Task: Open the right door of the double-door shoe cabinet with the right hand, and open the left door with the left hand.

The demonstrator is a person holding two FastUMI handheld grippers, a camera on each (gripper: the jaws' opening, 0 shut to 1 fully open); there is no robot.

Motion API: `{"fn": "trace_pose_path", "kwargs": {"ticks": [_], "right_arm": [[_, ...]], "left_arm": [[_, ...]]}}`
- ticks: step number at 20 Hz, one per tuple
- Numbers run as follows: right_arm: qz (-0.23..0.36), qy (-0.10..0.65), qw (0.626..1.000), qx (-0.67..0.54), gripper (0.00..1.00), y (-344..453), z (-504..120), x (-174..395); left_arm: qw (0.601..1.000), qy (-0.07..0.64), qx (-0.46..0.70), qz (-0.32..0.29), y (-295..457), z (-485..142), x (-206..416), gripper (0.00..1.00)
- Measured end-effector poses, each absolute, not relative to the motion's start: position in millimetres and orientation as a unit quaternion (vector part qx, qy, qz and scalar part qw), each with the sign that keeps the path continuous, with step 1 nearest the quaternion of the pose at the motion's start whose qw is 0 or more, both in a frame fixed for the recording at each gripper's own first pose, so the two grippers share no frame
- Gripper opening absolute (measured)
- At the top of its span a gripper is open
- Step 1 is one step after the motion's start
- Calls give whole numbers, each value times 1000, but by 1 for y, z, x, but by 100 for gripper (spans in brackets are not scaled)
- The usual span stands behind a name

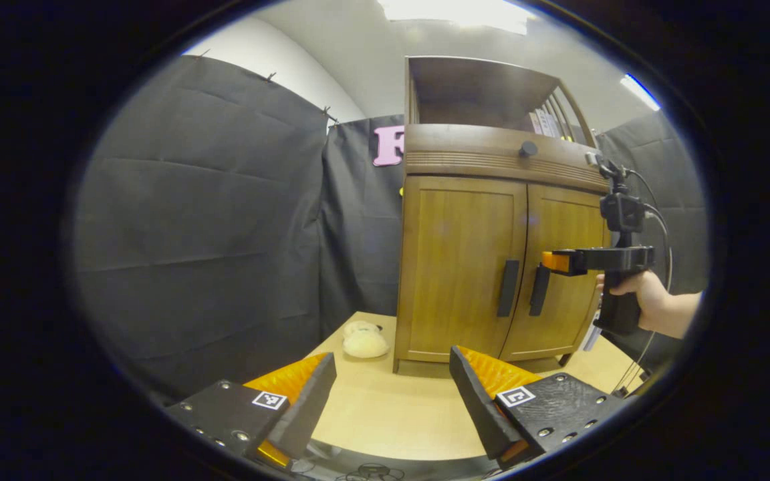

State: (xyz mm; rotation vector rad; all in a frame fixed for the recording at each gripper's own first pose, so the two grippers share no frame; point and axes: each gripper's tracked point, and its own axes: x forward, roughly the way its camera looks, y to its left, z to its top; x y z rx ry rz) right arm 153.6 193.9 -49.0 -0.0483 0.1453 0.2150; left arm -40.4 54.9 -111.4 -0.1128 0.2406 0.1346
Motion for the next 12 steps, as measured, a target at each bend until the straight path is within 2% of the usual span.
{"fn": "trace_pose_path", "kwargs": {"ticks": [1,2,9,11,12], "right_arm": [[104,81,991,-22,96,195,-58,158],[100,88,991,-20,96,196,-65,162],[81,128,988,-6,94,193,-103,193],[85,137,987,2,90,194,-102,197],[92,138,986,8,82,200,-99,200]], "left_arm": [[988,125,-56,67,56,-116,-40,98],[988,129,-56,67,56,-122,-37,100],[986,145,-51,60,54,-137,-29,97],[986,147,-54,52,52,-137,-28,98],[987,146,-56,47,51,-138,-27,97]]}}
